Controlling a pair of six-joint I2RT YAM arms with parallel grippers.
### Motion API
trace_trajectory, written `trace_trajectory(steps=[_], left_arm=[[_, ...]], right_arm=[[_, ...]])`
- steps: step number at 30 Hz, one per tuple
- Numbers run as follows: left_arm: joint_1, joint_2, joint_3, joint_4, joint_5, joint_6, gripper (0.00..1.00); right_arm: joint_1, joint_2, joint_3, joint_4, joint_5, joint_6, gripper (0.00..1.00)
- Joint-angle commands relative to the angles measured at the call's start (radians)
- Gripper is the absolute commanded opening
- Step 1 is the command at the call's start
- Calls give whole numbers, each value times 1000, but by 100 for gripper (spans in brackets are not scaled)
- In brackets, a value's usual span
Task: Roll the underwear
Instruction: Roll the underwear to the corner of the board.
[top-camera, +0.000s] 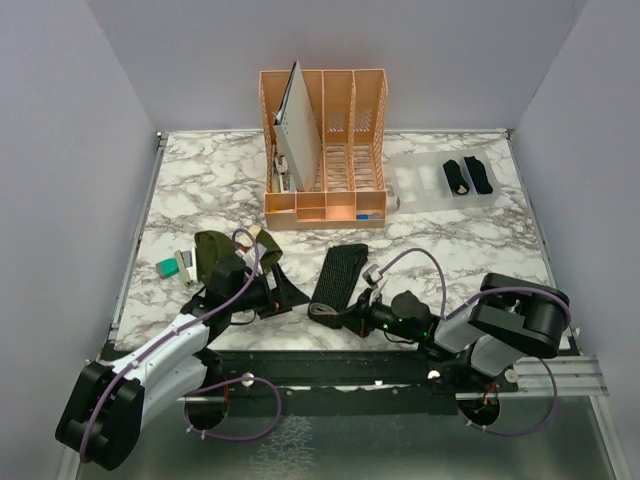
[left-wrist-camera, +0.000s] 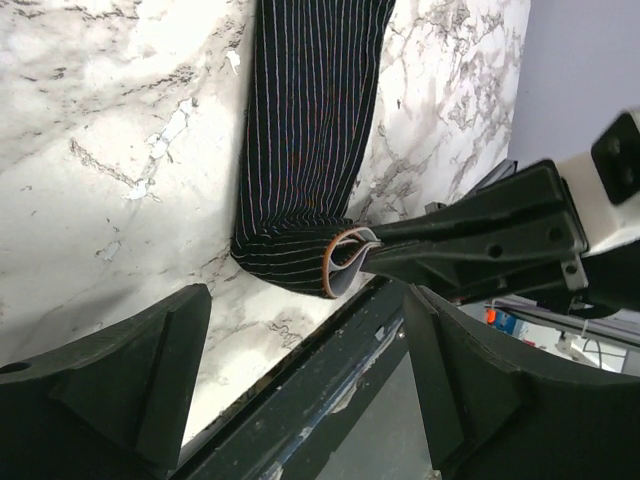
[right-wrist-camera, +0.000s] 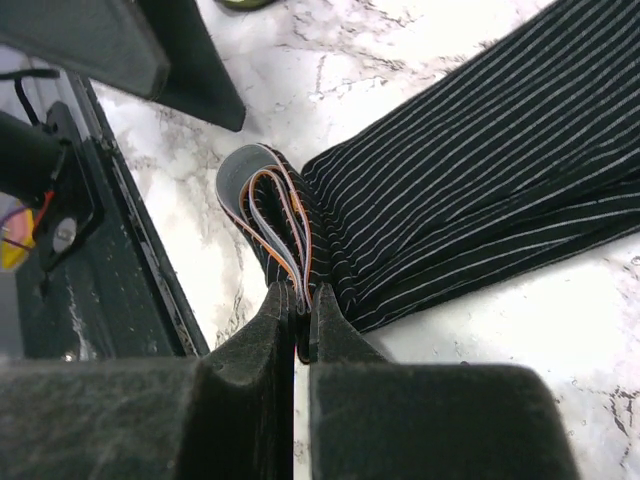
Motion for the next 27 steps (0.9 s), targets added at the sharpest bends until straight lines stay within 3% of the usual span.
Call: trace_trajectory(steps=[1,8,16,27], left_arm=[[-2,-20,-30,55,-5,47,84],[-17,-16,-63,102,-15,54,84],[-61,111,-77,133,-84,56,82],[-153,202,-59,115,-278,0,66]], right_arm=[[-85,53,24,-74,-127,152,0],[-195,200,98,-144,-297,272,1],[-247,312,111,-138,-334,354,1],[-331,476,53,105,-411,475,1]])
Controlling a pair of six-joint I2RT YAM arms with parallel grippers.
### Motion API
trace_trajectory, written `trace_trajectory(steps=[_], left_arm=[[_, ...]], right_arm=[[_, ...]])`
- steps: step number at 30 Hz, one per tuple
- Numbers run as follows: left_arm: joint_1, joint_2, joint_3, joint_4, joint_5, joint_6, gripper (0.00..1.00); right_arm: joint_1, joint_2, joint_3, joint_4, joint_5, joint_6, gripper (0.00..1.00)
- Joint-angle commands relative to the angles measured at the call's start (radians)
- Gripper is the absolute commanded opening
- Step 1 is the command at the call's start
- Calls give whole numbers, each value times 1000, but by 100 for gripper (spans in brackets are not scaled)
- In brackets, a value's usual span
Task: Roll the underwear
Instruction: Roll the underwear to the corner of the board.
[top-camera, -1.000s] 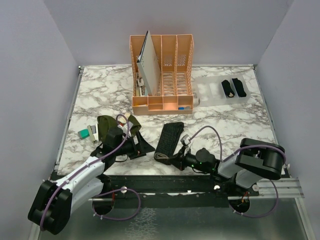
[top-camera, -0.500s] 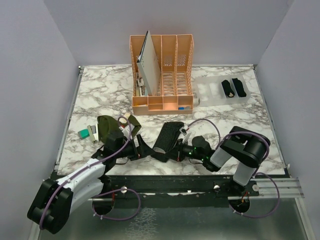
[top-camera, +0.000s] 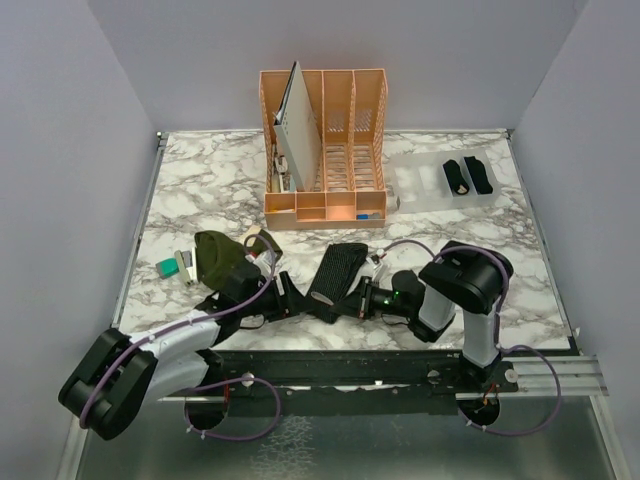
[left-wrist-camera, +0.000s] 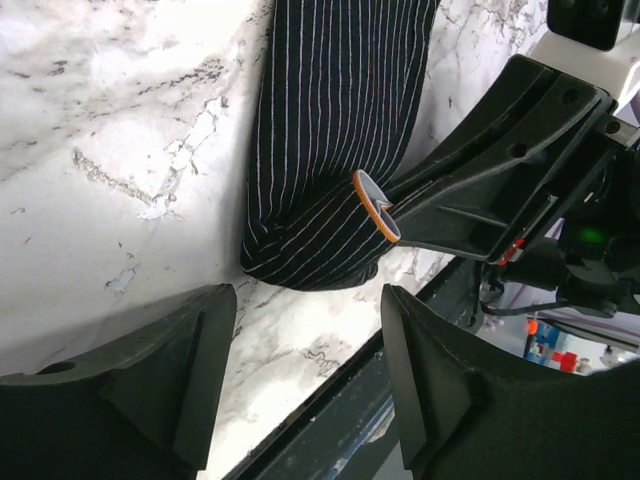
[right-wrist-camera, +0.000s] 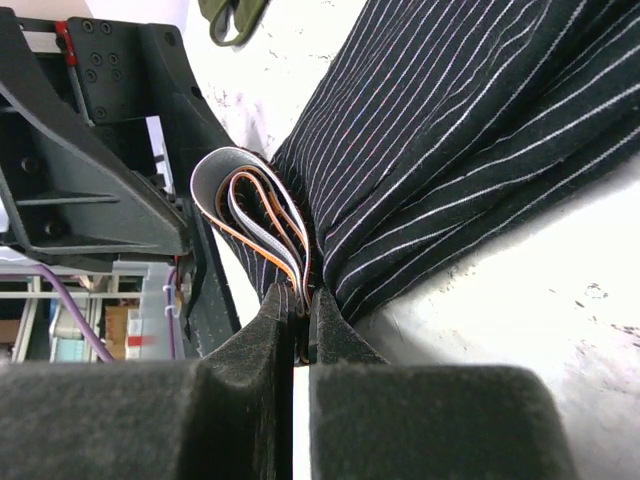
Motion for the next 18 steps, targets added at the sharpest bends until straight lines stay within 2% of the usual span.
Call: trace_trajectory(steps=[1,8,11,16,18], left_arm=[[-45,67,1,-80,-164,-1,66],[-106,133,19,-86,-273,-44,65],[-137,182,51,-178,-355,-63,61],[-166,260,47,-148,-389,-106,55],[-170,293,63,-143,-392,-93,50]], right_arm=[[-16,97,-53,-106,15,3,1],[-26,129,-42,-136,11,20,1],[-32,144,-46,-136,19,29,1],[-35,148,-54,-100,6,21,2],[-35,138,-58,-96,2,11,3]])
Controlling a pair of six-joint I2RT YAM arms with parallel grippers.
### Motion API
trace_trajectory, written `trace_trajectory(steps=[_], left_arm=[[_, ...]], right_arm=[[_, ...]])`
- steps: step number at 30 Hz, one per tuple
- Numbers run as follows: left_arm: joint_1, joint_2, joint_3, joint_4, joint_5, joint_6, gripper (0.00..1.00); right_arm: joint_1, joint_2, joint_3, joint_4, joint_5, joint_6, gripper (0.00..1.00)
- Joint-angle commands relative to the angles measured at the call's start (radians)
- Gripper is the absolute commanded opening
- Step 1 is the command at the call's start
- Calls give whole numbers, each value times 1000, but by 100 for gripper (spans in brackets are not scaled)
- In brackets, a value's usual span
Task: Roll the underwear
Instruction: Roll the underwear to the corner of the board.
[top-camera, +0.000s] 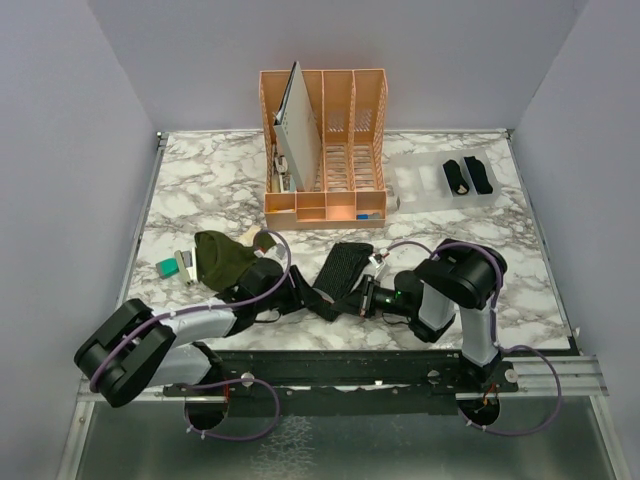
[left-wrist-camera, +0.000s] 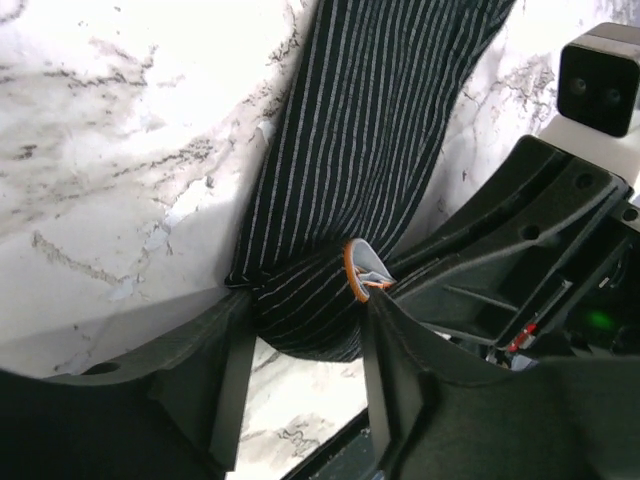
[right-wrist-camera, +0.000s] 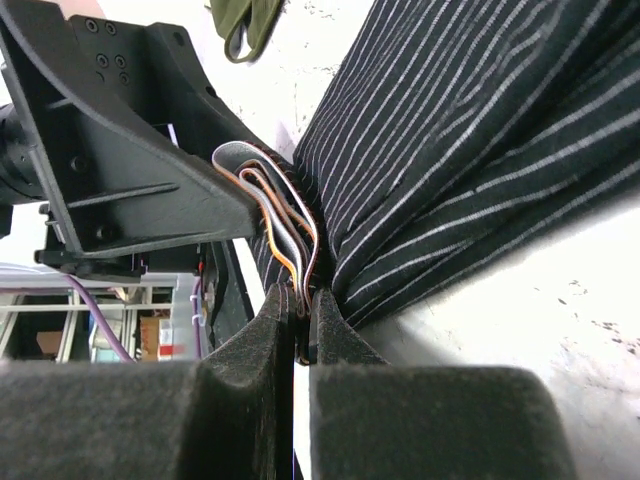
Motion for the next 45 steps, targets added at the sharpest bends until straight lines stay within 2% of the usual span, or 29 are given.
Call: trace_trajectory(steps=[1,5,10,13,18,21,22,23,27,31,35,41,45], left_arm=[[-16,122,-22,-185,-134,33,47],[-25,180,37,-200,-113,84,38],[-38,217,83,-219,-86,112,36],[-40,210,90,-228,-74,118,36],[-42,182,112,-257,-65,123,36],[-42,173,132,-277,-58,121,36],[-42,170,137,-281,-53,115,36],[-42,167,144,-282,-51,112,36],[-42,173,179,-326,-30,109,37],[-43,190,202,-343,-9,106,37],[-43,205,211,-353,6,98,37],[-43,217,230,-381,24,100,37],[-44,214,233,-393,22,101,37]], right_arm=[[-9,64,-48,-207,25,-86,4],[-9,11,-56,-201,-3,-134,13],[-8,-150,-58,-293,-20,-245,24],[-8,-299,-30,-525,2,-349,29],[-9,-574,30,-925,128,-544,36],[-9,-714,67,-1090,194,-650,37],[-9,-754,66,-1108,216,-670,41],[-8,-796,60,-1105,220,-693,54],[66,-907,46,-1067,257,-834,57],[314,-901,65,-1012,475,-1075,57],[533,-771,122,-978,774,-1293,55],[663,-554,165,-848,982,-1517,54],[681,-460,205,-806,1043,-1556,54]])
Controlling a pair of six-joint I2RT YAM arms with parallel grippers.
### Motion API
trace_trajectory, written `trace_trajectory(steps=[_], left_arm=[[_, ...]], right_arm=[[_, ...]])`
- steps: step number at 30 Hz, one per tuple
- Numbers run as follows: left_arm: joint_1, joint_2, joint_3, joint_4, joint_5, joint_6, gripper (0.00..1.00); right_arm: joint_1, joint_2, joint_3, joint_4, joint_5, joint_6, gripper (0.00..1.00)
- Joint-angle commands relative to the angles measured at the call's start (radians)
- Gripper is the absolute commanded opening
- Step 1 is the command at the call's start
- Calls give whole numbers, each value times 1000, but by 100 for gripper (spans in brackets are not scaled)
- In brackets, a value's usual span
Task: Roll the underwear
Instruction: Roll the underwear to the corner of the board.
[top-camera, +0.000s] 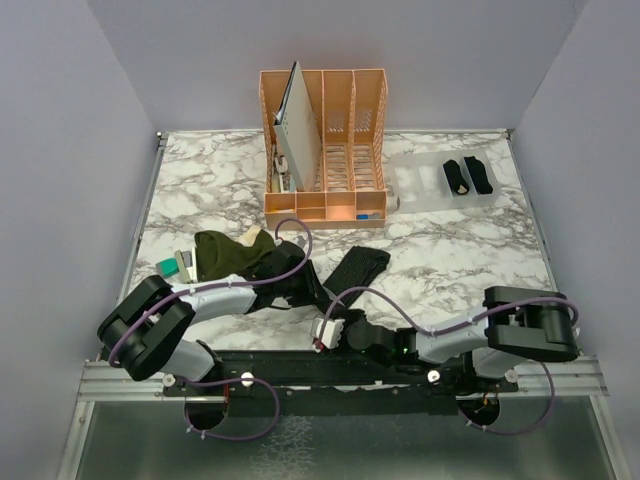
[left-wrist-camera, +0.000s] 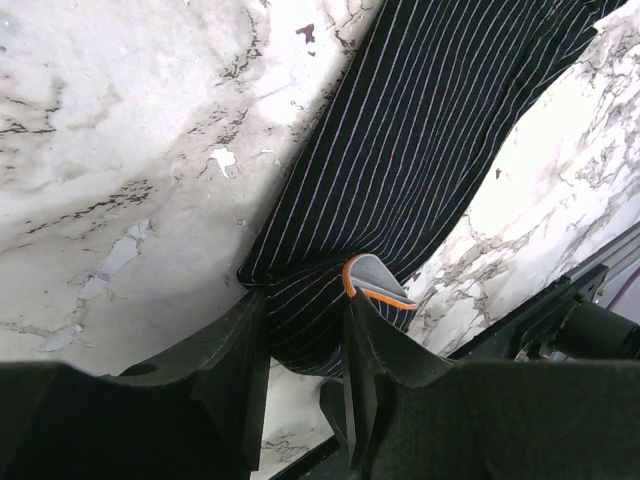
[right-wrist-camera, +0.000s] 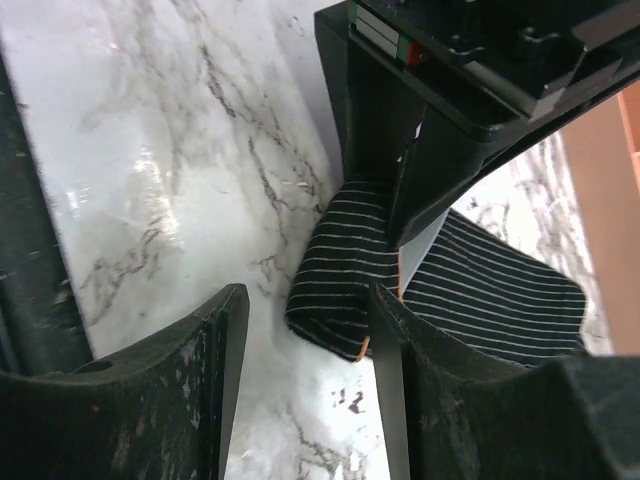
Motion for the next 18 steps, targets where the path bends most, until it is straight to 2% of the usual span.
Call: trace_trajectory(steps=[1,9,12,18], left_arm=[[-4,32,-25,-160,14,28,37],[-4,16,-22,-178,13,33,37],[-4,9,-22,-180,10,32,37],[-4,3,-22,-180,15,24,37]], right_arm=[[20,76,51,96,168,-124,54],[20,148,21,103,275,-15,51],[20,129,10,54,231,80,51],[20,156,13,24,261,210,47]])
